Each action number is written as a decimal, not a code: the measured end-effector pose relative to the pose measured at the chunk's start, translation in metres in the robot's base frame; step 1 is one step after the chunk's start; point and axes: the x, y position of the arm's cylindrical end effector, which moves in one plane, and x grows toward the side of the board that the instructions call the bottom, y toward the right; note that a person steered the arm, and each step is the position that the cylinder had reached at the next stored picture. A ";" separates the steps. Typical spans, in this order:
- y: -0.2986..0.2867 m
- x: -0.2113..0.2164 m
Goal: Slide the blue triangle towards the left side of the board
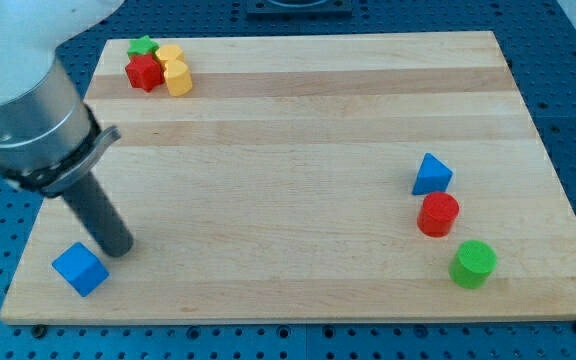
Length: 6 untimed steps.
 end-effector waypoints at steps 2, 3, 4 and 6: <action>0.137 -0.097; 0.238 -0.125; 0.353 -0.131; 0.406 -0.095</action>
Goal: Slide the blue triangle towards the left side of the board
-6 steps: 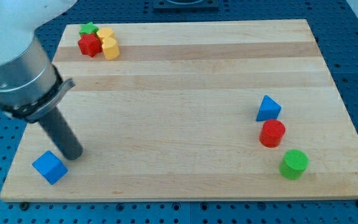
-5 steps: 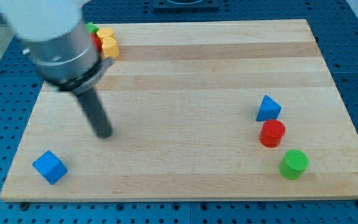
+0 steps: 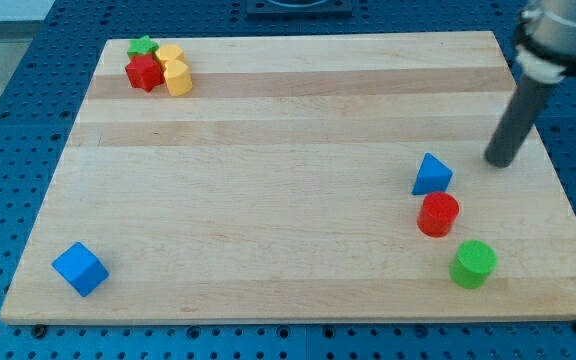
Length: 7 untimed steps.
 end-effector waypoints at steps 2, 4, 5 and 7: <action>-0.011 0.008; -0.070 0.015; -0.102 0.017; -0.143 0.036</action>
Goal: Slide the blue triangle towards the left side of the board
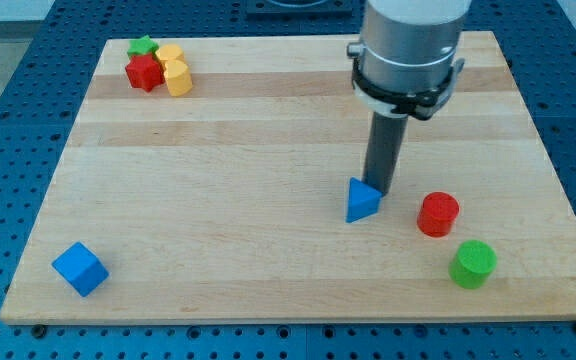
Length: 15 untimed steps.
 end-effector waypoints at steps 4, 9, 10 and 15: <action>-0.018 0.063; -0.081 0.083; -0.081 0.074; -0.184 0.050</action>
